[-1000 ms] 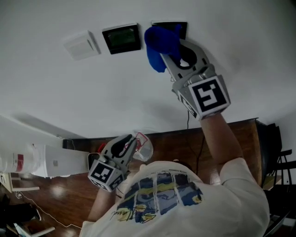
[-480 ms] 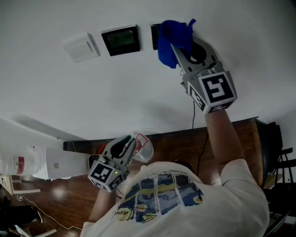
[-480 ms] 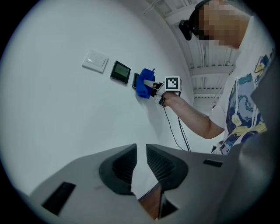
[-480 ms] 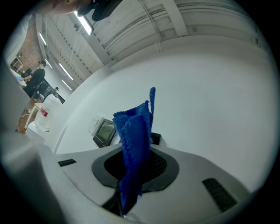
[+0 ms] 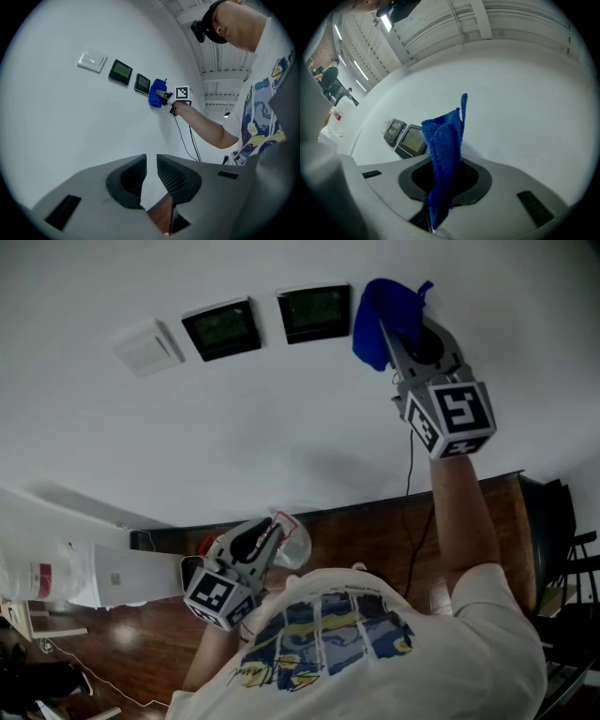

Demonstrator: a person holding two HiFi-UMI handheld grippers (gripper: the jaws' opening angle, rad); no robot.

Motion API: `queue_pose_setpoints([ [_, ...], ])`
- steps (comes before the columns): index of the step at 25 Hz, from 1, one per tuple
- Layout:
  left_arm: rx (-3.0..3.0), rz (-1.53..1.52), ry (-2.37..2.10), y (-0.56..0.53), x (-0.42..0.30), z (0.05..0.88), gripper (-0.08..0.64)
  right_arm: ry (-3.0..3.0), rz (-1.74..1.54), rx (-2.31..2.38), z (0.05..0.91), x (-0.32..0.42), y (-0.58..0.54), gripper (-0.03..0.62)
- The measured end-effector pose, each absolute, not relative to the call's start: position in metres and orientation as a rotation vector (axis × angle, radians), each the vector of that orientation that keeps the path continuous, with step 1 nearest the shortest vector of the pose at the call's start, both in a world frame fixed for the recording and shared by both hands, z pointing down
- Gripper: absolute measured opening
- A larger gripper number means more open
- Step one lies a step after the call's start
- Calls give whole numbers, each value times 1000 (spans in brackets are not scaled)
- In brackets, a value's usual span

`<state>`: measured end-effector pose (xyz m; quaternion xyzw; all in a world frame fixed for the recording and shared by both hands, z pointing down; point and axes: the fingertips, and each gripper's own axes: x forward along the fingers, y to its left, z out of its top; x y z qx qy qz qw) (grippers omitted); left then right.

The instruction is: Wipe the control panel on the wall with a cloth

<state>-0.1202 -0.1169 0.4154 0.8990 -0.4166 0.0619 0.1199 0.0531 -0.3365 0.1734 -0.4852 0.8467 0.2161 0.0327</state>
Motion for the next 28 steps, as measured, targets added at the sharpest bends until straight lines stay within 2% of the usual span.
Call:
queue_pose_setpoints([
  [9, 2620, 163, -1233, -118, -122, 414, 48, 2609, 687, -1406, 169, 41, -308, 84],
  [20, 2630, 162, -1232, -110, -136, 412, 48, 2732, 702, -1176, 166, -55, -287, 84],
  [28, 2617, 194, -1256, -108, -152, 418, 48, 2689, 724, -1247, 163, -40, -310, 84],
])
